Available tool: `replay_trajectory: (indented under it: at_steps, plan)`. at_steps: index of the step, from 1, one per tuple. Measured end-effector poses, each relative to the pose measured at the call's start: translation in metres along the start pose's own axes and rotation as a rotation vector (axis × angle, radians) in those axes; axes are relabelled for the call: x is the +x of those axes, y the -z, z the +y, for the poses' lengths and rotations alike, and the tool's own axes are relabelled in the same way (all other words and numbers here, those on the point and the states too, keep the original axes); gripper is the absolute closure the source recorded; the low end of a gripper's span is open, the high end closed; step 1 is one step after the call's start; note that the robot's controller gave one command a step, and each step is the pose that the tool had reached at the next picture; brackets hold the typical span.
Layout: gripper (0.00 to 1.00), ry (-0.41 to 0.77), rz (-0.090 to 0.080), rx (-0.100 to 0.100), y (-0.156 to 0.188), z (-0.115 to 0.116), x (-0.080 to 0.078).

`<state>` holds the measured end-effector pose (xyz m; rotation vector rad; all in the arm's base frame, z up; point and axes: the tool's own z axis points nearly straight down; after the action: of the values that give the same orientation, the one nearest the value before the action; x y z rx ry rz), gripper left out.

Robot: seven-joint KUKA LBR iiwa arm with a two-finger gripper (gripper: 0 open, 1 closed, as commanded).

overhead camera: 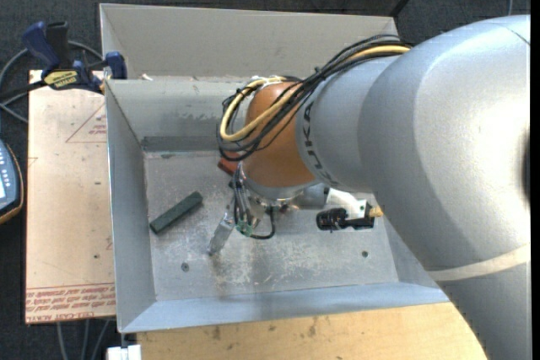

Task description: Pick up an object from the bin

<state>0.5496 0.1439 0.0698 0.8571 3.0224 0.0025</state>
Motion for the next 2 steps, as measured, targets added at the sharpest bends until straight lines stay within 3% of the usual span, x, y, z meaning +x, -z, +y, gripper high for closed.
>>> replay_trajectory:
  at_steps: [1,2]
  plan:
    - [0.0,0.427,-0.002,-0.002,0.043,0.052,0.049]
    - [0.0,0.405,0.004,0.003,0.003,0.045,0.066]
